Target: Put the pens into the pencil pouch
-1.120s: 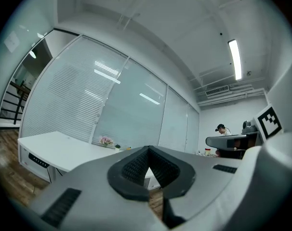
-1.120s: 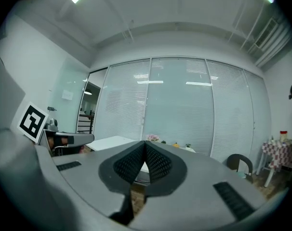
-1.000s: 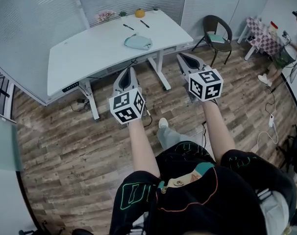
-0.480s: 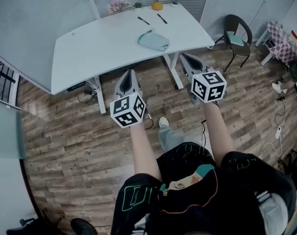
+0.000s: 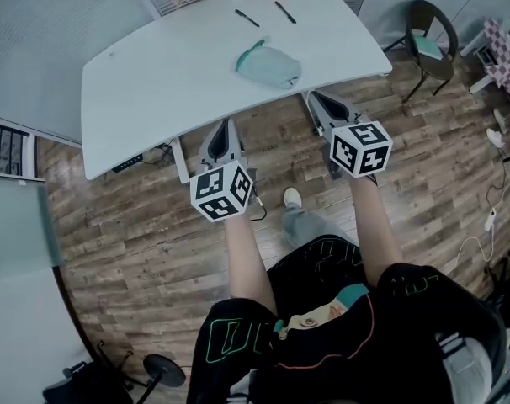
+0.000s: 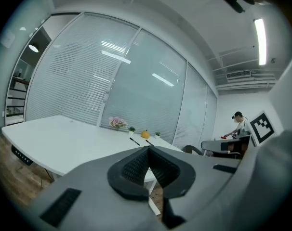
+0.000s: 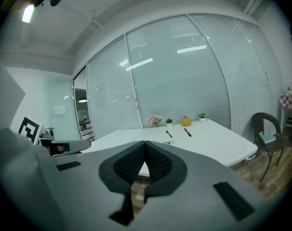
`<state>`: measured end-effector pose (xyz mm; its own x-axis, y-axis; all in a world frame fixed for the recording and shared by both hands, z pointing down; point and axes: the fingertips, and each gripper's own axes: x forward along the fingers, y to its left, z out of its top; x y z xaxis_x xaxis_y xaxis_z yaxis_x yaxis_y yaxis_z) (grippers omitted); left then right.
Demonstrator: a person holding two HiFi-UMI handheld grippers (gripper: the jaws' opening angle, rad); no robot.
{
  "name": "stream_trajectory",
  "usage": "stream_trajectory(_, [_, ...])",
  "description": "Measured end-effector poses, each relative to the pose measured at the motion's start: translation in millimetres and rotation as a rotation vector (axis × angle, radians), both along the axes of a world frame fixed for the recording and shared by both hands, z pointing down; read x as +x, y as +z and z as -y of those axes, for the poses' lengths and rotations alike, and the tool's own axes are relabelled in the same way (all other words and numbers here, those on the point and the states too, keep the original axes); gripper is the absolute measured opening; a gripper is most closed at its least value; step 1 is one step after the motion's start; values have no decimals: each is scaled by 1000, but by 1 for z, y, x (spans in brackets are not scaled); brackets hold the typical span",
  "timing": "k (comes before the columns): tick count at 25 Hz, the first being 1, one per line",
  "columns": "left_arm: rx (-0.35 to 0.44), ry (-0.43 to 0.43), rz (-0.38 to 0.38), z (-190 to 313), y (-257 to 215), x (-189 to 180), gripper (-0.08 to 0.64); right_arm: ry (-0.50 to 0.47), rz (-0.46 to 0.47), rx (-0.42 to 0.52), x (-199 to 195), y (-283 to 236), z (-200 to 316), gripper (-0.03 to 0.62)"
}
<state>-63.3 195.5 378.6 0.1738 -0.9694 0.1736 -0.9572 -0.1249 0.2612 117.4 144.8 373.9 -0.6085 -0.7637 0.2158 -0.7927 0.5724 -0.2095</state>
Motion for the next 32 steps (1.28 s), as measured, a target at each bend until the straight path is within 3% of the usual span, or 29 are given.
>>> stream_trajectory(10, [-29,30,59,109,12,14,-5,57,64,-28,22,10,116,2])
stream_trajectory(16, [-29,29,59,141,21,20,-5,34,46,-39,21,14,159,2])
stream_trajectory(20, [-25,2,48,150,23,8,-5,-14,22,-31,0,11,173,2])
stream_trajectory(27, [-39,-67,8,173,35,-47,-5,-112,-34,-35,-59,9,197,2])
stream_trajectory(32, [-53,-47,-52,207,50,-65,-5,-119,-104,-60,-80,11,220,2])
